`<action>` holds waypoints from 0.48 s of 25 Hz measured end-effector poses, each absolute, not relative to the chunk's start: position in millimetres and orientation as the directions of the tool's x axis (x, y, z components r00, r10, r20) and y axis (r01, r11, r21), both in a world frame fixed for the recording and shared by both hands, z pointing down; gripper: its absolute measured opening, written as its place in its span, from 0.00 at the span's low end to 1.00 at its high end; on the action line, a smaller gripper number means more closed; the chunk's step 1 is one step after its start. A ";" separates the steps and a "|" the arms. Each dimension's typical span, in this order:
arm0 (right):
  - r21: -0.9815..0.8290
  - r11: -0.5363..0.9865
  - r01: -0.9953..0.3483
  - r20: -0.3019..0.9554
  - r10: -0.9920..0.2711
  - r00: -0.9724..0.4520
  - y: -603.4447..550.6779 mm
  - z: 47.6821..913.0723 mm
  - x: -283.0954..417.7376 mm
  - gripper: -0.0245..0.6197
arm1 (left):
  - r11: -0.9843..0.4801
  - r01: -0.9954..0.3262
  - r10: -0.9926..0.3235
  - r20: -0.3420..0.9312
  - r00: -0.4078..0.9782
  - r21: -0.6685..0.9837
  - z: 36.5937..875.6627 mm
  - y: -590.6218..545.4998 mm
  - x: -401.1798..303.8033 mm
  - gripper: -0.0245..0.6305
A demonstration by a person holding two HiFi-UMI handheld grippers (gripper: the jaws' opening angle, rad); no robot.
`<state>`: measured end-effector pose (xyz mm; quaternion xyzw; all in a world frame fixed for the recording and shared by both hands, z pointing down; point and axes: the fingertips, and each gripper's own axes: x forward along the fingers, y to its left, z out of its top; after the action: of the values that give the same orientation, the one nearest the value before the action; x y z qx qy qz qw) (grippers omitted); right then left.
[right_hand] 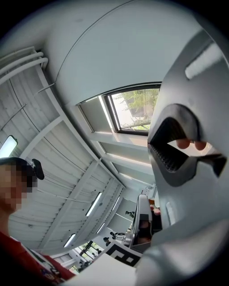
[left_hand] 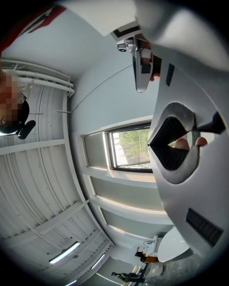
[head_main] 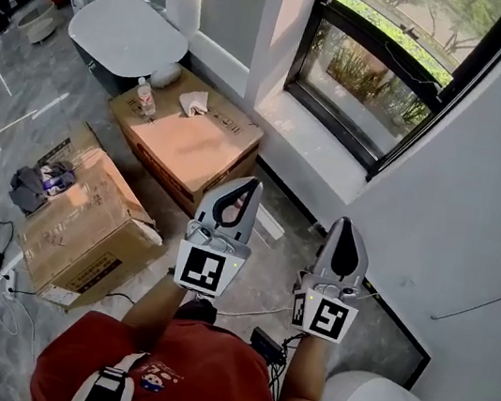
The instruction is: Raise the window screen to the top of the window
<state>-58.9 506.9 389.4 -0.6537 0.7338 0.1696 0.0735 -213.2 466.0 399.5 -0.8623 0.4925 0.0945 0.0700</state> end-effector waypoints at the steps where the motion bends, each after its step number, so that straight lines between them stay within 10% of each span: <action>1: 0.156 0.089 -0.984 -0.329 -0.935 -0.137 496.2 387.0 -63.4 0.05 | -0.503 -0.864 -0.837 -0.236 0.495 -0.025 397.6 455.5 -217.7 0.04; 12: 0.159 0.052 -0.986 -0.332 -0.937 -0.103 413.8 370.3 -93.3 0.05 | -0.515 -0.857 -0.829 -0.246 0.502 -0.013 386.2 370.6 -250.5 0.04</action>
<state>-93.3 413.8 370.3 -0.6660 0.7220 0.1741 0.0697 -250.5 370.6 386.2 -0.8640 0.4880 0.1045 0.0666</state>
